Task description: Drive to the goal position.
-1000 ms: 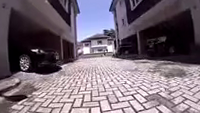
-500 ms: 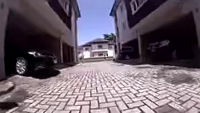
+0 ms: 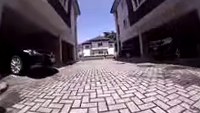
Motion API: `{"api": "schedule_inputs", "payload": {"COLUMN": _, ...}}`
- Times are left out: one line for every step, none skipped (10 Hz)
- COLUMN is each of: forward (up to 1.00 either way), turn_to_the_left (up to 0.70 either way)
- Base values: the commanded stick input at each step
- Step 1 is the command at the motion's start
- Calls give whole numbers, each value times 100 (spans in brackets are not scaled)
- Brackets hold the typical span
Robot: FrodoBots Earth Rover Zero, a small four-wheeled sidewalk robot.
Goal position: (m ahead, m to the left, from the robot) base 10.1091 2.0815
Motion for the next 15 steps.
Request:
{"api": "schedule_inputs", "payload": {"forward": 50, "turn_to_the_left": -38}}
{"api": "schedule_inputs", "payload": {"forward": 50, "turn_to_the_left": -48}}
{"api": "schedule_inputs", "payload": {"forward": 50, "turn_to_the_left": -46}}
{"api": "schedule_inputs", "payload": {"forward": 50, "turn_to_the_left": -14}}
{"api": "schedule_inputs", "payload": {"forward": 50, "turn_to_the_left": 0}}
{"api": "schedule_inputs", "payload": {"forward": 50, "turn_to_the_left": 0}}
{"api": "schedule_inputs", "payload": {"forward": 50, "turn_to_the_left": 0}}
{"api": "schedule_inputs", "payload": {"forward": 50, "turn_to_the_left": 0}}
{"api": "schedule_inputs", "payload": {"forward": 50, "turn_to_the_left": 0}}
{"api": "schedule_inputs", "payload": {"forward": 50, "turn_to_the_left": 0}}
{"api": "schedule_inputs", "payload": {"forward": 50, "turn_to_the_left": 0}}
{"api": "schedule_inputs", "payload": {"forward": 50, "turn_to_the_left": 0}}
{"api": "schedule_inputs", "payload": {"forward": 50, "turn_to_the_left": 0}}
{"api": "schedule_inputs", "payload": {"forward": 50, "turn_to_the_left": 0}}
{"api": "schedule_inputs", "payload": {"forward": 50, "turn_to_the_left": 0}}
